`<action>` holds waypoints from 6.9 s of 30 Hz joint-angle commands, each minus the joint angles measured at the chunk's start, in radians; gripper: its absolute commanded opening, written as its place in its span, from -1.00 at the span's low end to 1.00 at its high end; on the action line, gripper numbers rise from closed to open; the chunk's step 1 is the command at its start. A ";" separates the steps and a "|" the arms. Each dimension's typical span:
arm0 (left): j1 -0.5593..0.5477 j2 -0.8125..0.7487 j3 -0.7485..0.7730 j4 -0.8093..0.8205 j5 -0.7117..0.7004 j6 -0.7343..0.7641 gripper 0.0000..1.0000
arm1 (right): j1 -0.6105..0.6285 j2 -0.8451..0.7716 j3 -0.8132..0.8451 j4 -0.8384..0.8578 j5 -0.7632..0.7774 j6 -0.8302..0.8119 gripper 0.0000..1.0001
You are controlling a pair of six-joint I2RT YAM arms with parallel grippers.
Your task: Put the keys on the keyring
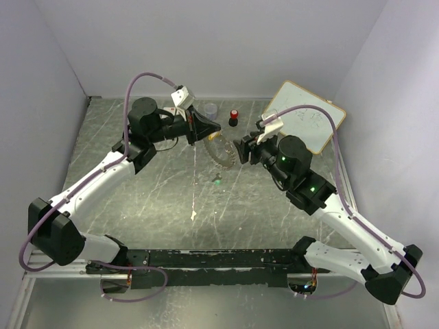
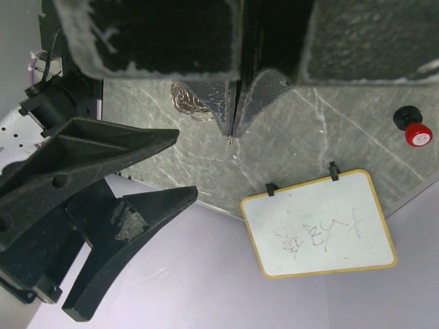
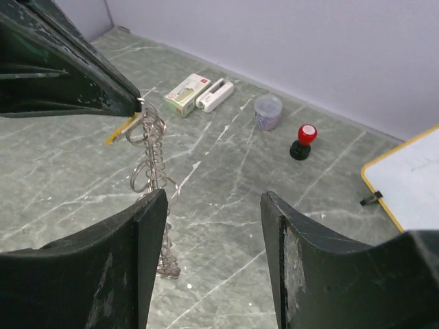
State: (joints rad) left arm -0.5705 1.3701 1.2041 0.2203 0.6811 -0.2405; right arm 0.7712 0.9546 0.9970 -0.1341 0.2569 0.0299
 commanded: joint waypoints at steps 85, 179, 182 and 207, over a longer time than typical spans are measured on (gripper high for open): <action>0.005 0.038 0.104 -0.005 0.222 -0.016 -0.86 | -0.107 -0.025 0.048 0.078 -0.325 -0.148 -0.33; 0.099 0.305 0.202 0.437 0.609 -0.506 -0.42 | -0.220 0.145 0.214 -0.006 -0.791 -0.033 -1.00; 0.104 0.271 0.242 0.184 0.494 -0.316 -0.14 | -0.221 0.146 0.210 -0.004 -0.777 -0.013 -1.00; -0.103 -0.086 -0.081 0.028 -0.211 -0.007 0.03 | -0.250 0.168 0.203 0.123 -0.594 0.222 -1.00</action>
State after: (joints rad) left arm -0.5842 1.2873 1.1347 0.3222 0.6529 -0.3874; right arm 0.5304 1.1259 1.1904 -0.1059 -0.3676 0.1974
